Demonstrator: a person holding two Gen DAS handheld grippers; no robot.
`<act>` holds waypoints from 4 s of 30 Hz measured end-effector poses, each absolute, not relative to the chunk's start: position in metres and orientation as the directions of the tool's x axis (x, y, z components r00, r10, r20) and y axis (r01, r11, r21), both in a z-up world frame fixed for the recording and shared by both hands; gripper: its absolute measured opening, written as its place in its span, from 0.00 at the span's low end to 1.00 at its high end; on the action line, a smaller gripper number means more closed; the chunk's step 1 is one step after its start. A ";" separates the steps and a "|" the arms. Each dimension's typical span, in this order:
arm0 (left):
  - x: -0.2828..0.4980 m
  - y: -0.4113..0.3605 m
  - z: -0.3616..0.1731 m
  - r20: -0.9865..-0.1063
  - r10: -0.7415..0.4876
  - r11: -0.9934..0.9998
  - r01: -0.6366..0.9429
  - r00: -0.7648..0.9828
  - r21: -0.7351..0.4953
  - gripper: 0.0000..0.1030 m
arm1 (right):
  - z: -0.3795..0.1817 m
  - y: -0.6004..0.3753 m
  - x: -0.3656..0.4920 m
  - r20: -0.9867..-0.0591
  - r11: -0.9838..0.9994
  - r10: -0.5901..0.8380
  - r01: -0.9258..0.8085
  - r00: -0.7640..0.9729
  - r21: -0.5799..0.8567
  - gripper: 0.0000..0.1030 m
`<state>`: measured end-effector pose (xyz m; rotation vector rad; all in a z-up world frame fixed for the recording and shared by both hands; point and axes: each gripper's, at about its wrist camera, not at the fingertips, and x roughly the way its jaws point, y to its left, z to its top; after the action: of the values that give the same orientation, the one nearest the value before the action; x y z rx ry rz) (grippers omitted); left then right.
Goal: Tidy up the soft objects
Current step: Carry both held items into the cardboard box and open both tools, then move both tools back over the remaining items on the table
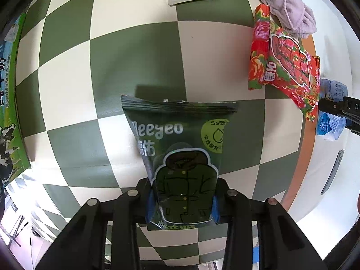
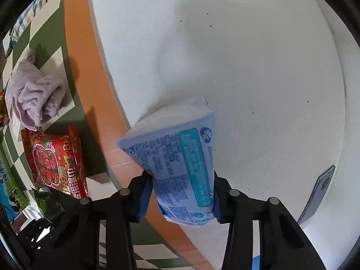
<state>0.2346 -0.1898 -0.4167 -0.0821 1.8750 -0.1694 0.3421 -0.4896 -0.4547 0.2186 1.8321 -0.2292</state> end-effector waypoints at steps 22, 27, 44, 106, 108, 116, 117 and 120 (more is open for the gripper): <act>0.218 -0.037 -0.209 -0.941 -0.335 0.940 0.092 0.042 -0.330 0.30 | -0.286 -0.281 0.255 -0.967 0.961 0.256 0.106 -0.007 0.254 0.36; 0.221 0.055 -0.186 -0.956 -0.267 0.964 0.030 0.119 -0.266 0.30 | -0.258 -0.155 0.250 -0.943 0.943 0.331 0.005 0.036 0.332 0.36; 0.309 0.267 -0.285 -0.998 -0.018 0.983 -0.183 0.062 -0.029 0.30 | -0.281 0.100 0.344 -0.982 0.977 0.184 -0.118 0.037 0.179 0.36; 0.157 0.258 -0.181 -0.943 -0.020 0.980 -0.182 0.331 -0.085 0.95 | -0.220 0.065 0.193 -0.953 0.985 0.112 -0.157 0.282 0.069 1.00; 0.148 0.256 -0.177 -0.944 -0.020 0.981 -0.177 0.330 -0.082 0.95 | -0.209 0.061 0.181 -0.946 0.983 0.130 -0.162 0.298 0.084 1.00; 0.134 0.238 -0.150 -0.936 -0.049 0.978 -0.172 0.347 -0.115 0.95 | -0.189 0.044 0.153 -0.933 0.968 0.229 -0.169 0.278 0.187 1.00; 0.135 0.232 -0.146 -0.935 -0.055 0.980 -0.161 0.350 -0.118 0.95 | -0.187 0.038 0.152 -0.931 0.967 0.238 -0.162 0.276 0.199 1.00; 0.147 0.203 -0.132 -0.932 -0.058 0.990 -0.098 0.358 -0.099 0.95 | -0.183 0.013 0.155 -0.926 0.967 0.248 -0.124 0.283 0.221 1.00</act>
<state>0.1467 0.2030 -0.1322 -0.1463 1.2062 0.0258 0.1550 0.0132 -0.1830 0.1136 1.2600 0.2499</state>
